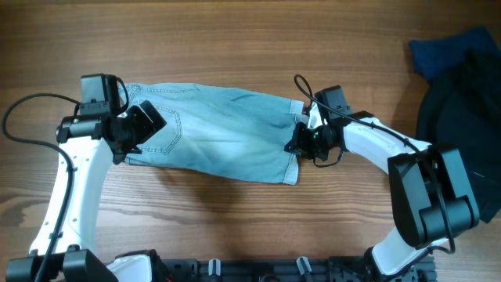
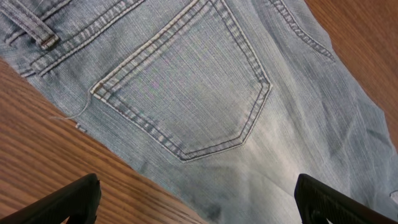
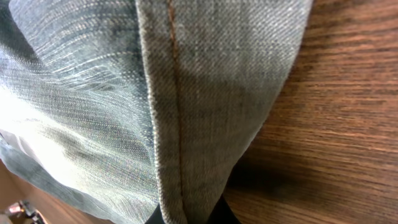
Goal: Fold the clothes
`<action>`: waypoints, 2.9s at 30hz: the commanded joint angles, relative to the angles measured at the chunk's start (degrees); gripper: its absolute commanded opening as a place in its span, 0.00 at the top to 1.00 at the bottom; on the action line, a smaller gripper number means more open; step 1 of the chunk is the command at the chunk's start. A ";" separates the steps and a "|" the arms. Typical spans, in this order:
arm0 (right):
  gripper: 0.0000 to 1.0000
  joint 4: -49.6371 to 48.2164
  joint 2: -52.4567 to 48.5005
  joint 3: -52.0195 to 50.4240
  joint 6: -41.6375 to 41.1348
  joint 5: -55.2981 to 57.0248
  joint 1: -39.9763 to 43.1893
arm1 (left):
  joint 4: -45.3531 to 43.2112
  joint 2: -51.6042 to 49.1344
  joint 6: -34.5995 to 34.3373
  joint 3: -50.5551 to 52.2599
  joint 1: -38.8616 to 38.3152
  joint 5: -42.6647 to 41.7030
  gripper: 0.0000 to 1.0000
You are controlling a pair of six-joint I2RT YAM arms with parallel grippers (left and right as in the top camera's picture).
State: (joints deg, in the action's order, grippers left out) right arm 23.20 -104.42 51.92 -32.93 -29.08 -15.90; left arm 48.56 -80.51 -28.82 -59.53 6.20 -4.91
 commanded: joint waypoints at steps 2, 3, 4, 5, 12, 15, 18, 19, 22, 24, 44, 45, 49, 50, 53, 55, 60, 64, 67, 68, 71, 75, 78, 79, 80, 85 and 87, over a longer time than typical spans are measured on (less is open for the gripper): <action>0.96 1.44 -2.58 -1.84 -0.24 7.93 3.91 | 0.52 0.11 0.04 0.00 0.46 0.98 0.00; 0.96 2.51 -2.32 -1.51 1.05 8.00 5.31 | 0.57 0.11 0.07 0.00 0.46 1.18 0.00; 0.96 3.89 -2.03 -1.05 2.27 8.39 6.80 | 0.57 0.11 0.04 0.00 0.46 1.60 0.00; 0.96 5.46 -1.68 -0.44 3.74 8.61 8.37 | 0.57 0.11 0.04 0.00 0.46 2.05 0.00; 0.96 18.01 2.34 5.70 11.98 9.35 18.62 | 0.52 0.11 0.02 0.00 0.46 3.06 0.00; 0.96 24.94 4.98 9.16 12.33 18.34 20.06 | 0.33 0.11 0.02 0.00 0.46 3.04 0.00; 0.96 30.03 7.30 12.72 12.33 24.26 20.04 | 0.31 0.11 0.02 0.00 0.46 3.06 0.00; 0.96 31.71 7.78 14.19 12.33 25.40 20.04 | 0.31 0.11 0.02 0.00 0.46 3.04 0.00; 0.96 36.74 8.94 19.47 11.91 27.47 20.04 | 0.33 0.11 0.02 0.00 0.46 3.04 0.00; 0.96 39.93 9.22 23.04 11.91 27.41 19.93 | 0.33 0.11 0.02 0.00 0.46 3.04 0.00; 0.96 37.62 8.72 28.28 9.66 27.61 -2.67 | 0.39 0.11 0.02 0.00 0.46 3.02 0.00; 0.96 37.40 8.46 28.28 9.22 27.61 -3.87 | 0.39 0.11 0.02 0.00 0.46 3.02 0.00; 0.96 36.04 5.90 28.22 8.70 26.18 -8.15 | 0.37 0.11 0.02 0.00 0.46 3.02 0.00; 0.96 35.71 5.11 28.22 8.41 25.53 -8.96 | 0.42 0.09 0.02 0.00 0.46 3.02 0.01; 0.96 34.58 2.56 28.22 5.88 24.35 -10.91 | 0.59 0.11 0.02 0.00 0.46 3.02 0.00; 0.96 33.05 1.18 28.22 5.84 22.12 -11.96 | 0.59 0.09 0.02 0.00 0.46 3.02 0.00; 0.96 29.68 -0.39 28.22 5.14 18.05 -14.64 | 0.59 0.09 0.02 0.00 0.46 2.99 0.00; 0.96 28.41 -0.39 28.22 2.91 17.38 -16.15 | 0.57 0.09 0.00 0.00 0.46 2.99 0.00; 0.95 27.32 -0.39 28.22 2.82 15.65 -16.98 | 0.59 0.09 0.00 0.00 0.46 2.99 0.00; 0.91 26.99 -0.39 28.24 2.84 15.15 -17.20 | 0.59 0.09 0.00 0.00 0.46 2.99 0.00; 0.83 25.73 -0.37 28.24 3.02 11.58 -17.25 | 0.66 0.09 0.00 0.00 0.46 2.99 0.00; 0.81 23.06 -0.20 28.39 4.66 5.53 -17.25 | 0.96 0.09 0.02 0.00 0.46 3.02 0.00; 0.68 21.73 0.96 28.57 6.29 1.99 -17.25 | 1.01 0.09 0.02 0.00 0.46 3.02 0.00; 0.60 21.44 1.40 28.70 6.97 0.85 -17.25 | 1.01 0.09 0.00 0.00 0.46 3.02 0.00; 0.47 21.18 1.88 28.98 7.91 -0.96 -17.25 | 1.01 0.09 0.00 0.00 0.46 3.02 0.00; 0.30 21.40 2.69 29.86 9.18 -4.02 -17.25 | 1.01 0.09 0.02 0.00 0.46 3.02 0.00; 0.31 21.44 3.28 29.94 9.22 -3.96 -17.16 | 1.05 0.09 0.02 0.00 0.46 3.02 0.00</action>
State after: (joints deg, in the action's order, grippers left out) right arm 44.88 -103.77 79.85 -25.34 -29.17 -32.77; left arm 49.54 -80.51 -28.82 -59.53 6.20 -2.81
